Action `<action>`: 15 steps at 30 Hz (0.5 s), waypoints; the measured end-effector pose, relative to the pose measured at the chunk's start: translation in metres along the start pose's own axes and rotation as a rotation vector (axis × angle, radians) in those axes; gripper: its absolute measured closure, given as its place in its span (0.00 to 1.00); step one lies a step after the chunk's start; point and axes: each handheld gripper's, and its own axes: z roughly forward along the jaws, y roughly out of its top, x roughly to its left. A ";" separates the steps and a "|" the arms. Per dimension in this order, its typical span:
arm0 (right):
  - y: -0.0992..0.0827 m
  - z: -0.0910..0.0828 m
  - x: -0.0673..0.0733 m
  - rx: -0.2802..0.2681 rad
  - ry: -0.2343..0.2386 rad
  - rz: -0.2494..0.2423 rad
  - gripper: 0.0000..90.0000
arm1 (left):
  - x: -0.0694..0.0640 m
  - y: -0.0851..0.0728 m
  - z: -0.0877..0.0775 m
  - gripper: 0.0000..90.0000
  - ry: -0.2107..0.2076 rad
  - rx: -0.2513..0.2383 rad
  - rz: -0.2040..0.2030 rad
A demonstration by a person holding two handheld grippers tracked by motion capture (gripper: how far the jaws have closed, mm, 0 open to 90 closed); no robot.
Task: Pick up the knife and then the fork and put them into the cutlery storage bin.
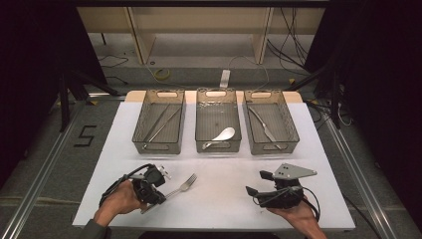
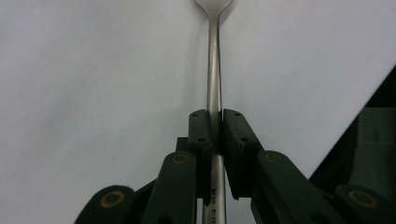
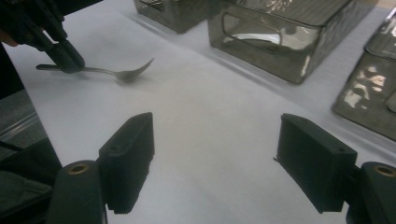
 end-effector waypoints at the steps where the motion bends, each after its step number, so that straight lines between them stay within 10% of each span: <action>1: 0.001 0.001 0.002 0.002 0.006 -0.004 0.31 | -0.001 0.002 0.000 0.91 -0.004 0.004 0.010; 15: 0.014 0.025 0.040 0.021 0.090 -0.176 0.31 | -0.027 0.039 0.000 0.91 -0.088 -0.009 0.068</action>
